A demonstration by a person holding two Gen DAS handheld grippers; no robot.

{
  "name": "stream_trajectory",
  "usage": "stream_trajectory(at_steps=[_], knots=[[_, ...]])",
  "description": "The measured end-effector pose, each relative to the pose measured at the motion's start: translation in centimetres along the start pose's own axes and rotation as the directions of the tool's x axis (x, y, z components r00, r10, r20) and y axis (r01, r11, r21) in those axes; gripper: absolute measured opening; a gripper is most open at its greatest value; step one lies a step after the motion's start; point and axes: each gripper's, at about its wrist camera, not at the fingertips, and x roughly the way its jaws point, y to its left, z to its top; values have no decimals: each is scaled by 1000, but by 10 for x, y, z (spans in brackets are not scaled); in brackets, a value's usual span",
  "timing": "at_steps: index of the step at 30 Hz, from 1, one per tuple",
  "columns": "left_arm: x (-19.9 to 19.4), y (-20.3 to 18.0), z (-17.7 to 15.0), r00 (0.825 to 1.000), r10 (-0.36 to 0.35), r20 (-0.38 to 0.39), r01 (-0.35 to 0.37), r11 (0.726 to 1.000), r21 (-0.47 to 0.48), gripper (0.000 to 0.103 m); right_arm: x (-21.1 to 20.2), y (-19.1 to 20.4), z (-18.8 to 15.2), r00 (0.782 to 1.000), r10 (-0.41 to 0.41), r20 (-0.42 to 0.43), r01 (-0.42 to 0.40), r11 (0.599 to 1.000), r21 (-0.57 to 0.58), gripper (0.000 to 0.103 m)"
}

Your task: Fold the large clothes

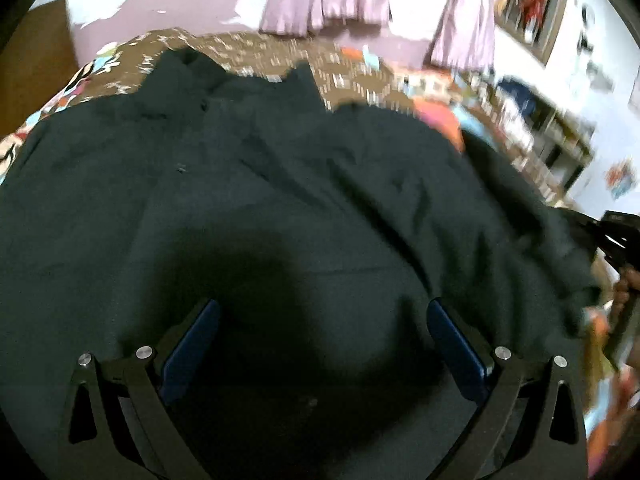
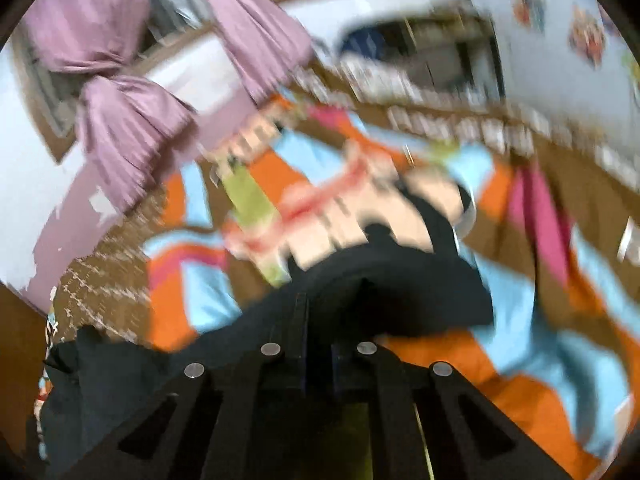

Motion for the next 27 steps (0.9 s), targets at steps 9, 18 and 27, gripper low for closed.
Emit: stream_trajectory(at_steps=[9,18,27], knots=[[-137,68,16,993,16,113,-9,998,-62,101,-120,220,-16,921,309,239,-153,848,-507,7],[-258,158,-7,977,71,200,-34,982,-184,101,-184,353,-184,876,478,-65,-247,327,-912,7],[-265,201,-40,976,138,169,-88,958,-274,101,-101,323,-341,941,146,-304,-307,-5,-952,13]])
